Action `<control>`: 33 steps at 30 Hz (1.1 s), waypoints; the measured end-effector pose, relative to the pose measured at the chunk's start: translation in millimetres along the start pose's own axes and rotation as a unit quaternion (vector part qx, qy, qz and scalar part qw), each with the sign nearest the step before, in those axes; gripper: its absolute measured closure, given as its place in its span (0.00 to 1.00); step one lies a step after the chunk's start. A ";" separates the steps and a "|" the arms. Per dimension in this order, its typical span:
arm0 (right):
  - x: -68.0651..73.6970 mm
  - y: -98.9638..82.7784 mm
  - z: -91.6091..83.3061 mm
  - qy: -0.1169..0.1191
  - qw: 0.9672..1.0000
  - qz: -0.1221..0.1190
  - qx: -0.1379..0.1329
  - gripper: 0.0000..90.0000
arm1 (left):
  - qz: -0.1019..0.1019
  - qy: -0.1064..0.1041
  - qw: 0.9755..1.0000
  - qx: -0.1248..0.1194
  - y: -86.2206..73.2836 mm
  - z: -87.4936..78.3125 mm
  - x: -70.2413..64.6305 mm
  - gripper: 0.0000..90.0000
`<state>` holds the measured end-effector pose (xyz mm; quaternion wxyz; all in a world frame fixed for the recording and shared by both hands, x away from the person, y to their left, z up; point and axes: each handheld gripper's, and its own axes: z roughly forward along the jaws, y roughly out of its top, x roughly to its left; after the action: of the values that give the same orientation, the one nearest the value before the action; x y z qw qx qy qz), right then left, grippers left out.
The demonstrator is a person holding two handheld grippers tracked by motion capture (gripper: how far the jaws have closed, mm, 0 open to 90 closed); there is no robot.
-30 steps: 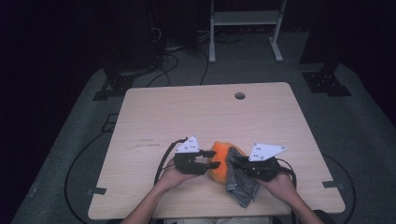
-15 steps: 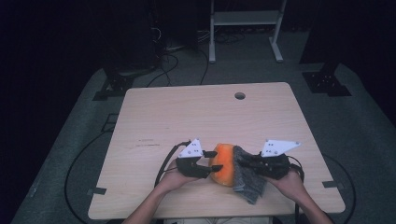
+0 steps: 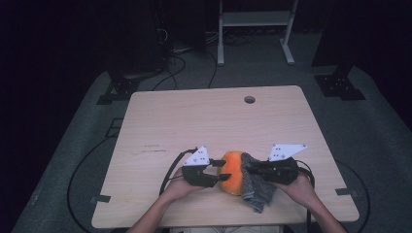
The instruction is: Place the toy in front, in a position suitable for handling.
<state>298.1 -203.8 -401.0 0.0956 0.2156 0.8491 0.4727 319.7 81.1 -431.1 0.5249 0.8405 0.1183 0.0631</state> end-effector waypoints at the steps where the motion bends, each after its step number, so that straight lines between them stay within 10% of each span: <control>1: 2.0 3.3 0.1 0.001 1.000 -0.005 -0.004 0.91 | 0.004 0.001 1.000 0.002 0.7 0.4 -1.0 0.56; 6: 6.0 20.4 10.8 0.004 1.000 -0.023 -0.010 0.91 | 0.026 0.005 1.000 0.004 1.2 -0.2 -6.3 0.55; 11: 1.4 13.6 12.6 0.001 0.999 -0.026 0.018 0.91 | 0.006 -0.018 1.000 -0.007 -1.0 -4.9 -0.6 0.52; 22: 3.2 39.2 16.1 0.009 0.999 -0.036 0.026 0.91 | 0.068 -0.004 0.998 0.018 7.0 -0.2 -16.5 0.57; 28: -1.9 31.2 20.4 -0.011 0.998 -0.035 0.045 0.91 | 0.037 -0.007 0.999 0.016 0.2 -3.4 -8.7 0.58; 33: 8.0 24.4 8.3 -0.003 0.999 -0.034 0.011 0.91 | 0.023 0.001 1.000 0.018 0.9 -2.9 -5.6 0.58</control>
<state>300.8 -182.6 -384.5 0.1120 0.1890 0.8606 0.4595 313.7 81.8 -428.9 0.5083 0.8521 0.1008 0.0740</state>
